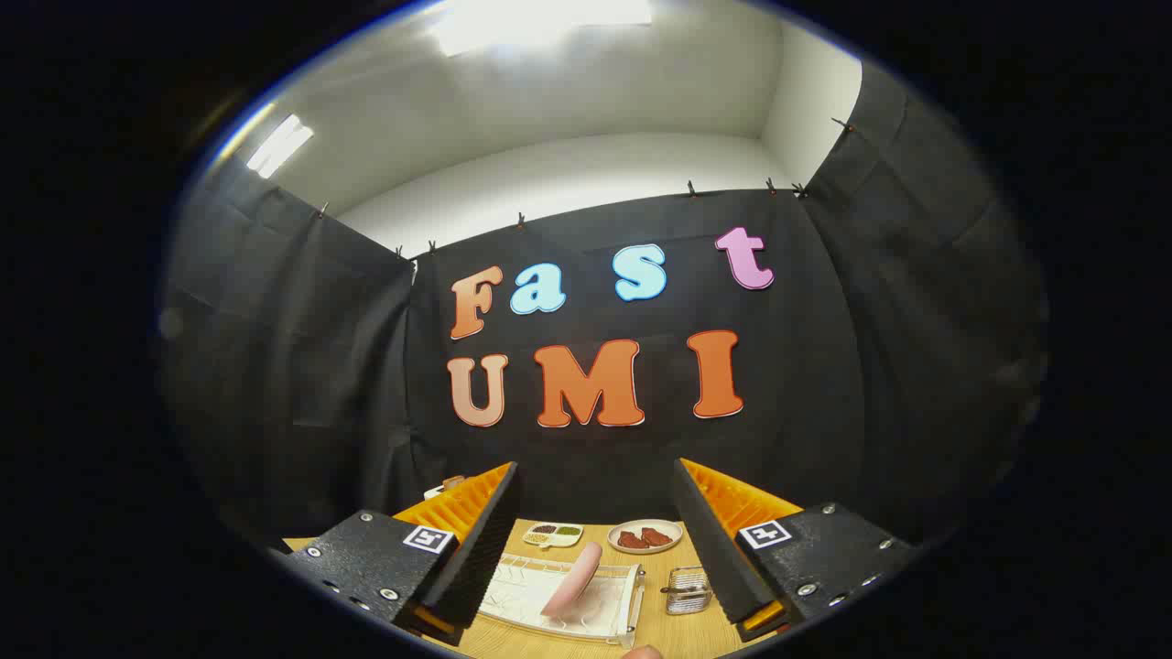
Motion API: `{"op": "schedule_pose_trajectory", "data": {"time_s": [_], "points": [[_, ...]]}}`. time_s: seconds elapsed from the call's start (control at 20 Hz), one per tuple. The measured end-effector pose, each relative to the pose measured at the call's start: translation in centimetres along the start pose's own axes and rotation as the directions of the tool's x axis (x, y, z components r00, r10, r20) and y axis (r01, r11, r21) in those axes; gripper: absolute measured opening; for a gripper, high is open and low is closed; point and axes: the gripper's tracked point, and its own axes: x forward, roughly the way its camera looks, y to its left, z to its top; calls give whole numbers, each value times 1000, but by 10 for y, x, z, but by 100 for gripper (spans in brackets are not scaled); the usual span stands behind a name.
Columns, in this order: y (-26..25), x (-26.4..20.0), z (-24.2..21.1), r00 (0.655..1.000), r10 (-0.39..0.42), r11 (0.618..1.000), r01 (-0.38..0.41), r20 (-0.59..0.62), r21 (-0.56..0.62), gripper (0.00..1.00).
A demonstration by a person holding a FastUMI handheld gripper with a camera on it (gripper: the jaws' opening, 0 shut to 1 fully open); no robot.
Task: Take the plate from the dish rack, then take the spoon from the basket and place it into the plate.
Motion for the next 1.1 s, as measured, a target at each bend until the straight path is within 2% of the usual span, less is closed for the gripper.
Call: {"op": "schedule_pose_trajectory", "data": {"time_s": [0.85, 1.1], "points": [[18, 1, -7, 999, 36, 999, -36, -14, -13, 97], [17, 11, -30, 996, 24, 1000, -25, -88, -7, 97]]}}
